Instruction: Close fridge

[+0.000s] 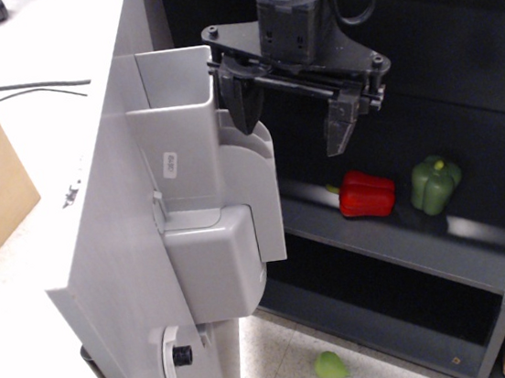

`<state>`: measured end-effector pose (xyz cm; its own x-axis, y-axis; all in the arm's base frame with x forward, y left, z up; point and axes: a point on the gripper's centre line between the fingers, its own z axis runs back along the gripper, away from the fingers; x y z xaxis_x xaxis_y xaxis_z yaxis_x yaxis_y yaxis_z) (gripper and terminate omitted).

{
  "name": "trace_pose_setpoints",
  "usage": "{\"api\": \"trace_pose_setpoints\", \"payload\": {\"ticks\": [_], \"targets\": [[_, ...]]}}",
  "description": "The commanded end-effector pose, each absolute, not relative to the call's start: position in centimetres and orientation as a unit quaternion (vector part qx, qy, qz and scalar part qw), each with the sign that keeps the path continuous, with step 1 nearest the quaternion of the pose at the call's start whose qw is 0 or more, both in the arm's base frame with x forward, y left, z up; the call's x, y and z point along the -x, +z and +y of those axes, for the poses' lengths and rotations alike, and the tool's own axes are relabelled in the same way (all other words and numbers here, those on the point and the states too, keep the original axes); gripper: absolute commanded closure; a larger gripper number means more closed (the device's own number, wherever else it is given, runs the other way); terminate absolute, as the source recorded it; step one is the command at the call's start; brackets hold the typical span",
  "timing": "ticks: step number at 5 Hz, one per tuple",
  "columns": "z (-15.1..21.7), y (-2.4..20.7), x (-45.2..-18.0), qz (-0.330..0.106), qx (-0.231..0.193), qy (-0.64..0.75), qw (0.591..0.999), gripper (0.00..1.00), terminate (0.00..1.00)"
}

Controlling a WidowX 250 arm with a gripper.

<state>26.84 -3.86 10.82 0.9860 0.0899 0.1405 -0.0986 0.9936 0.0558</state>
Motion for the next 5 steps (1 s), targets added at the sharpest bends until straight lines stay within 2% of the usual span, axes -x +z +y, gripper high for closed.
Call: {"api": "trace_pose_setpoints", "payload": {"ticks": [1, 2, 3, 5], "targets": [[-3.9, 10.8, -26.8, -0.069, -0.031, 0.047, 0.996, 0.0, 0.0], [-5.0, 12.5, -26.4, -0.086, -0.009, 0.09, 0.992, 0.0, 0.0], [-6.0, 15.3, -25.6, -0.089, 0.007, 0.103, 0.991, 0.0, 0.0], [-5.1, 20.6, -23.4, -0.105, 0.044, 0.102, 0.988, 0.0, 0.0]]}}
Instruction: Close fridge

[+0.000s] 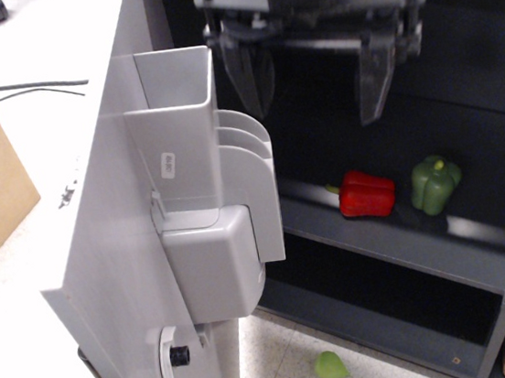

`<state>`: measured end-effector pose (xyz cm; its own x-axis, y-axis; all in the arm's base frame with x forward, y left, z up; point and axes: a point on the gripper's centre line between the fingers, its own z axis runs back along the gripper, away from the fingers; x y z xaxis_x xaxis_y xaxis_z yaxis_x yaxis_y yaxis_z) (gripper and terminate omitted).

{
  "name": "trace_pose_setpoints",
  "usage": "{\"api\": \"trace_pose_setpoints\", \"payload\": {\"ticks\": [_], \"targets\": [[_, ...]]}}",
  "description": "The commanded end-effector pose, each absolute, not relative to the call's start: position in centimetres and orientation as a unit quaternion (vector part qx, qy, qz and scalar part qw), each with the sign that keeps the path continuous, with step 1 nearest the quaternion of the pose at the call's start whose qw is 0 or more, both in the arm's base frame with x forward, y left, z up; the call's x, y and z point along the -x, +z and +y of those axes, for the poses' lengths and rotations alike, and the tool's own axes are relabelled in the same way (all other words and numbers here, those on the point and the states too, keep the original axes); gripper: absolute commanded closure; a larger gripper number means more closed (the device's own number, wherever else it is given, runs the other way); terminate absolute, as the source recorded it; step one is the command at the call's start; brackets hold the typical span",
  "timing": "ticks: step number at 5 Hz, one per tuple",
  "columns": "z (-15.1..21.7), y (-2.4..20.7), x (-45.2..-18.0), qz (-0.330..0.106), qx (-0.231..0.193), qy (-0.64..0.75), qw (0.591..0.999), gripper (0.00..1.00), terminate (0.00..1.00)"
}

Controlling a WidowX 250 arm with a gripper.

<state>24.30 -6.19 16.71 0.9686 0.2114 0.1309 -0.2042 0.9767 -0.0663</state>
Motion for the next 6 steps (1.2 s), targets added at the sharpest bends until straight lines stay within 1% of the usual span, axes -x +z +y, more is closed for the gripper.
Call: {"api": "trace_pose_setpoints", "payload": {"ticks": [1, 2, 3, 4, 5, 6], "targets": [[-3.4, 22.3, -21.4, -0.111, 0.034, 0.111, 0.987, 0.0, 0.0], [-1.1, 22.7, -19.6, -0.106, 0.024, 0.132, 0.985, 0.0, 0.0], [0.6, 22.3, -18.0, -0.107, 0.019, 0.145, 0.983, 0.0, 0.0], [1.6, 21.1, -17.0, -0.095, 0.013, 0.159, 0.983, 0.0, 0.0], [1.2, 19.4, -16.6, -0.093, 0.021, 0.169, 0.981, 0.0, 0.0], [0.0, 18.1, -17.1, -0.092, 0.025, 0.184, 0.978, 0.0, 0.0]]}}
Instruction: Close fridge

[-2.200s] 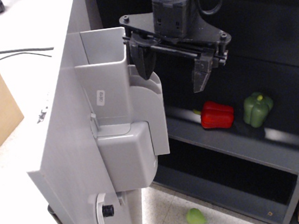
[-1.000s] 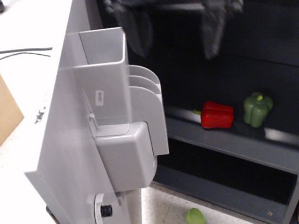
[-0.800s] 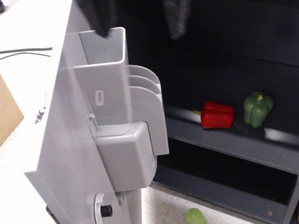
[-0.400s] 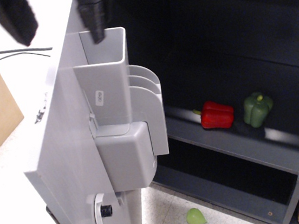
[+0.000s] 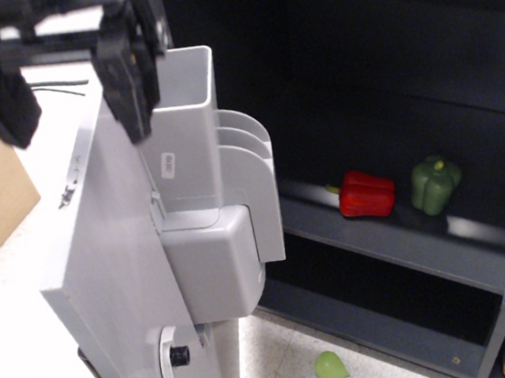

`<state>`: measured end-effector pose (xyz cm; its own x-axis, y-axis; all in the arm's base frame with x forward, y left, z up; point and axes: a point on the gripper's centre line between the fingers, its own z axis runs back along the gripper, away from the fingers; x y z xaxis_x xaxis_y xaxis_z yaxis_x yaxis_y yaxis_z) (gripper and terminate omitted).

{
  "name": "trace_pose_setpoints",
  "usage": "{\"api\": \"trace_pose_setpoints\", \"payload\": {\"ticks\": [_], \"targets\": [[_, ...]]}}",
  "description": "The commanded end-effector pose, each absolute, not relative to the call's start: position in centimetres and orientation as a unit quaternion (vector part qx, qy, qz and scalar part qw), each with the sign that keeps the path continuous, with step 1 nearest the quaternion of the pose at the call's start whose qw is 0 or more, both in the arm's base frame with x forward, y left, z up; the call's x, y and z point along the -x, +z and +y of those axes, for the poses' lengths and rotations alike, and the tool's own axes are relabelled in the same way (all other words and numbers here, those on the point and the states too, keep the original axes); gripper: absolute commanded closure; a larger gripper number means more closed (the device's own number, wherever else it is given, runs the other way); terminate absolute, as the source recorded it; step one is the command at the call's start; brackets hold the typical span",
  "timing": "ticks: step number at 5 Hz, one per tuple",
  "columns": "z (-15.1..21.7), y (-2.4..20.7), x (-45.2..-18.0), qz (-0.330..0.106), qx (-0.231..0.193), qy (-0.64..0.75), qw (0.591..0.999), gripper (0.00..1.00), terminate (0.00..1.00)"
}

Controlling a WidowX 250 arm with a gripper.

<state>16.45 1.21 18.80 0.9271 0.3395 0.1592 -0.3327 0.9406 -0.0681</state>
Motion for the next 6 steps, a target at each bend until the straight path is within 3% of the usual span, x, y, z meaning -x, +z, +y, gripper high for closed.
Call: {"api": "trace_pose_setpoints", "payload": {"ticks": [1, 3, 5, 6], "targets": [[-1.4, 17.1, -17.9, -0.091, 0.025, 0.193, 0.977, 0.0, 0.0], [-5.6, 16.4, -21.7, -0.087, 0.022, 0.209, 0.974, 0.0, 0.0], [-9.7, 18.9, -27.9, -0.119, 0.026, 0.233, 0.965, 0.0, 0.0], [-9.5, 21.4, -28.2, -0.149, 0.044, 0.236, 0.959, 0.0, 0.0]]}}
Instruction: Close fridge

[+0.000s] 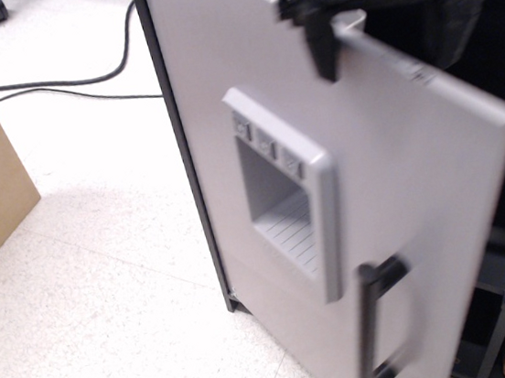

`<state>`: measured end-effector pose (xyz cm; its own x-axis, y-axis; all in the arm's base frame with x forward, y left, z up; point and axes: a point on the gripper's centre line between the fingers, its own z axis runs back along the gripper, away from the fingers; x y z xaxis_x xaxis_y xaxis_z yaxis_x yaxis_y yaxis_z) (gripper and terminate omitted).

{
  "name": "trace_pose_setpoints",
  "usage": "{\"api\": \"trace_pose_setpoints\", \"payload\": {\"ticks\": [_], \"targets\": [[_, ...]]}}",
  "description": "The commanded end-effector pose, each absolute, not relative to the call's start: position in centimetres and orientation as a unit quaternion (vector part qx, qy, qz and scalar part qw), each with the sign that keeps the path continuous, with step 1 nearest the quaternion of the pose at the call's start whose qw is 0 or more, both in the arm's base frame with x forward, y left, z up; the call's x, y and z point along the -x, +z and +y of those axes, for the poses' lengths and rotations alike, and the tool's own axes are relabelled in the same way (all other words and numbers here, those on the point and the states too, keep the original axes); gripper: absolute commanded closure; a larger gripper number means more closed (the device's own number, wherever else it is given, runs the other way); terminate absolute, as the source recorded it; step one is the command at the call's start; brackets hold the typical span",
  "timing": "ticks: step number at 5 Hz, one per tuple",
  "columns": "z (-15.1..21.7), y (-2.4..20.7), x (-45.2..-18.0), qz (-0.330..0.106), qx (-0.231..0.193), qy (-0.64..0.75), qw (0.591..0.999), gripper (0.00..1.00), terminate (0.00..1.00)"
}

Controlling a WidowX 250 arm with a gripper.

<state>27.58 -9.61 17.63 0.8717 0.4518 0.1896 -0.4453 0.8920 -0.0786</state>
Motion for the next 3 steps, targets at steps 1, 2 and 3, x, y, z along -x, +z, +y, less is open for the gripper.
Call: {"api": "trace_pose_setpoints", "payload": {"ticks": [1, 2, 3], "targets": [[-8.6, 22.1, -26.0, -0.144, 0.064, 0.183, 0.97, 0.0, 0.0], [-7.5, 19.1, -24.3, -0.142, 0.043, 0.152, 0.977, 0.0, 0.0], [-6.8, 15.0, -23.8, -0.121, 0.023, 0.136, 0.983, 0.0, 0.0]]}}
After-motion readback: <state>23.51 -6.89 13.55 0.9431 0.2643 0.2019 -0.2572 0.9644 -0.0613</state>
